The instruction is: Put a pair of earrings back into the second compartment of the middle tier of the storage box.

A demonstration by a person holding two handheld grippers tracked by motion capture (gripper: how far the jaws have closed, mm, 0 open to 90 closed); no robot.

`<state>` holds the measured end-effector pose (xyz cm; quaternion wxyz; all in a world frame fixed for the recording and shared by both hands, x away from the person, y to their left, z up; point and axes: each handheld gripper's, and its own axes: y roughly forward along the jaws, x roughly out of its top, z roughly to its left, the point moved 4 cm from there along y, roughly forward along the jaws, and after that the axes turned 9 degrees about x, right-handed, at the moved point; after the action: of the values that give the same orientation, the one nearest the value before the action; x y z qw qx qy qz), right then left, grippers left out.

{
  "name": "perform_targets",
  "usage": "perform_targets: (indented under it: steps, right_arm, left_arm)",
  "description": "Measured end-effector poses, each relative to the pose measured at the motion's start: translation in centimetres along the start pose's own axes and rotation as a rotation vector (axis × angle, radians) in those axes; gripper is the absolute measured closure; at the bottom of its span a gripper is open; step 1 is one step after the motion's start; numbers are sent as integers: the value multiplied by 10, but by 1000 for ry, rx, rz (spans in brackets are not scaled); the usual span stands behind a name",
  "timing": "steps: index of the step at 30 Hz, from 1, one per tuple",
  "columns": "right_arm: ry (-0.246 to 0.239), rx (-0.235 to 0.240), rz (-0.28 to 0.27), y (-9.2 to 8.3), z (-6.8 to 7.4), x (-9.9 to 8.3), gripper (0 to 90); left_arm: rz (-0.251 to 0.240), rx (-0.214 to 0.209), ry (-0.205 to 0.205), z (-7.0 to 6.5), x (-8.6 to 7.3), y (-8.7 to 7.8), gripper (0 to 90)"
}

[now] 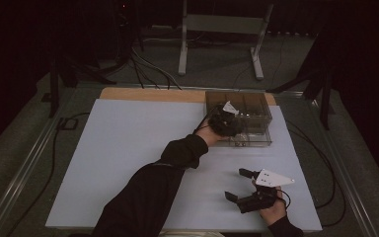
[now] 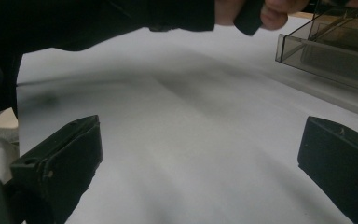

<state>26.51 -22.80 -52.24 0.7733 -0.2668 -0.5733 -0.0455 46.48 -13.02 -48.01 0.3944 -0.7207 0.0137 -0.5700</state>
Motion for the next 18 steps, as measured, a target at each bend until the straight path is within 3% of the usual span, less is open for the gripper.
perform_targets:
  steps: [2,5,18]
  right_arm:
    - [0,-1,-2,0,0,0,0]
    - [0,-2,1,0,0,0,0]
    - [8,-10,-2,-1,-3,-2,0]
  left_arm:
    - [-12,-4,-12,0,3,-7,505]
    - [-29,-1,-18,1,5,-19,461]
    - [-65,-11,-22,14,-2,-63,380]
